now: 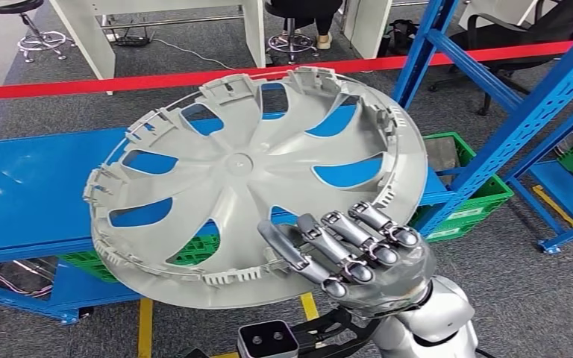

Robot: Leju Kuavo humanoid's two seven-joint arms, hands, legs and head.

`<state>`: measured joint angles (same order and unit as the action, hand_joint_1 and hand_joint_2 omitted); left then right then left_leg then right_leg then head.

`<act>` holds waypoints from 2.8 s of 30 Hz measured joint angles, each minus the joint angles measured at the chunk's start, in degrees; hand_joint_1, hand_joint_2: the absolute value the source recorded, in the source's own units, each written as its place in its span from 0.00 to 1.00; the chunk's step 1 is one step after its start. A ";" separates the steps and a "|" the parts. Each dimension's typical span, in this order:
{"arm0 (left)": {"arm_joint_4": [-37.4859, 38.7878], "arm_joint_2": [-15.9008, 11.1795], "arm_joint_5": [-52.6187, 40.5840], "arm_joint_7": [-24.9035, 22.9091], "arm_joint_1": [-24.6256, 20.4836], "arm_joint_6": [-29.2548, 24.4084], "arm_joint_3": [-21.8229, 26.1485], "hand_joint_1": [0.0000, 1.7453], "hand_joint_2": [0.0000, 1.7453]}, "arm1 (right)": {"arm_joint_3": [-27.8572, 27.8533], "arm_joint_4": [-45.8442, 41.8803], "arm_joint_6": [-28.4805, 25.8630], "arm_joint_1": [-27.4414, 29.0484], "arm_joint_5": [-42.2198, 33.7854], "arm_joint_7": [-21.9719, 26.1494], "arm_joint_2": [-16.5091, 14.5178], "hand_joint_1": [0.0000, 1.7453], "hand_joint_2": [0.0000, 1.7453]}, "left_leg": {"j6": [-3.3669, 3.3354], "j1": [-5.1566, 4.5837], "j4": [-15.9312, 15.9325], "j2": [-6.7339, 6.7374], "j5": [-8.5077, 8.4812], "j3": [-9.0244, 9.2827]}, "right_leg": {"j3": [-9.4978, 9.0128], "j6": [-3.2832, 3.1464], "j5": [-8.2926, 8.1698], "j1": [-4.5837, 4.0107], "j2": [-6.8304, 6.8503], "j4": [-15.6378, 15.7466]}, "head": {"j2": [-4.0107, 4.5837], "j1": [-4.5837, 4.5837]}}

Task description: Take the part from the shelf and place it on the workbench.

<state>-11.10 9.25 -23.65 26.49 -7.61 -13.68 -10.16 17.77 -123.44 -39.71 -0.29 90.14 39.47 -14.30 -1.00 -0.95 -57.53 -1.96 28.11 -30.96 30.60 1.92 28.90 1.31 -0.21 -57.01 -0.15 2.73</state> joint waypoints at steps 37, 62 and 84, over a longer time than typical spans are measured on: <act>0.00 -0.01 -5.73 -1.94 0.34 -1.59 3.05 0.00 0.00 | 0.87 -0.24 0.00 0.43 0.02 -3.29 -0.06 1.00 1.00 | 0.48 1.64 -0.56 1.50 1.34 1.21 | 6.07 1.38 -3.23 0.44 1.19 -2.40 | 0.00 -0.37; -0.11 -1.64 -8.76 -4.03 1.04 -1.12 7.27 0.00 0.00 | 0.08 -1.83 0.00 3.05 0.01 -1.90 -0.83 1.00 1.00 | 3.71 2.28 -5.53 1.53 1.60 0.39 | 4.98 -1.31 -3.47 -0.59 1.28 -1.04 | 0.00 -0.35; -0.90 -2.36 -11.86 -3.57 -0.37 -1.06 13.79 0.00 0.00 | -3.25 -8.80 0.02 7.09 -0.08 -7.07 -1.29 1.00 1.00 | 1.15 0.48 -2.61 1.82 -2.60 -7.83 | -4.10 -2.73 1.54 -1.72 0.68 2.79 | 0.00 0.01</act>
<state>-12.00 6.89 -35.51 22.92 -7.98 -14.74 3.62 14.52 -132.23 -39.70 6.79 90.06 32.40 -15.60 0.15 -0.48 -60.13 -0.13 25.51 -38.80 26.50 -0.81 30.44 -0.41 0.47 -54.22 -0.15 2.73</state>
